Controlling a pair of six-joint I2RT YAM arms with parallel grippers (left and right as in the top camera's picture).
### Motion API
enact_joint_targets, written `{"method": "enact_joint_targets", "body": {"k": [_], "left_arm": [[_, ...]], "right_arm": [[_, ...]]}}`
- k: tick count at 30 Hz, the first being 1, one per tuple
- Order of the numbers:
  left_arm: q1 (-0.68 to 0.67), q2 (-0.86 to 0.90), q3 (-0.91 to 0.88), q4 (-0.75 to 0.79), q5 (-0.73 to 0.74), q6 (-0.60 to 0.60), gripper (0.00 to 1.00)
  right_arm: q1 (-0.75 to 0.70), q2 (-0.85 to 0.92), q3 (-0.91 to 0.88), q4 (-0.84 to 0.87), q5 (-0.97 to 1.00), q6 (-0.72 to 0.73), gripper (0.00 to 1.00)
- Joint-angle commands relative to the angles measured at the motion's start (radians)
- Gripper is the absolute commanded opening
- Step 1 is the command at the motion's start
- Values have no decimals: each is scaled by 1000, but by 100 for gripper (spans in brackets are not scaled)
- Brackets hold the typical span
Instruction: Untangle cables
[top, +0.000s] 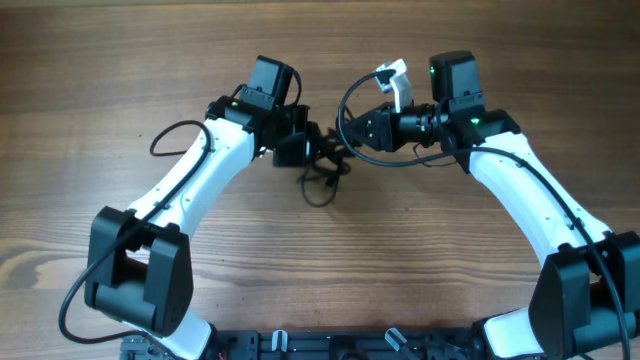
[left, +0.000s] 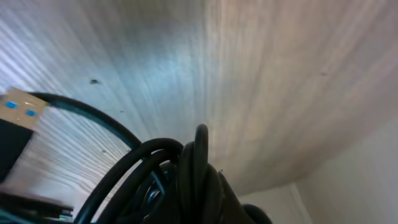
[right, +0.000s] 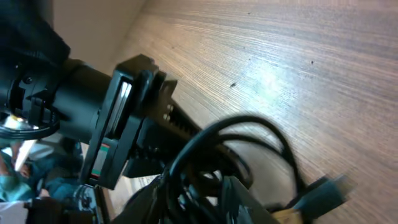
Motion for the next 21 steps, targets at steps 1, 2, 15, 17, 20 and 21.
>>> {"method": "enact_joint_targets", "body": {"k": [1, 2, 15, 17, 20, 21], "left_arm": [[32, -11, 4, -119, 41, -23, 4], [34, -11, 4, -143, 53, -22, 4], [33, -11, 4, -173, 179, 15, 4], [32, -11, 4, -177, 194, 38, 5], [32, -11, 4, -182, 146, 42, 6], [30, -11, 4, -196, 105, 43, 6]], "right_arm": [[26, -24, 10, -19, 9, -128, 32], [46, -24, 10, -22, 20, -159, 33], [175, -3, 10, -36, 193, -105, 22], [175, 2, 10, -35, 193, -105, 11], [173, 0, 10, -14, 184, -4, 4], [162, -6, 10, -1, 146, 59, 4]]}}
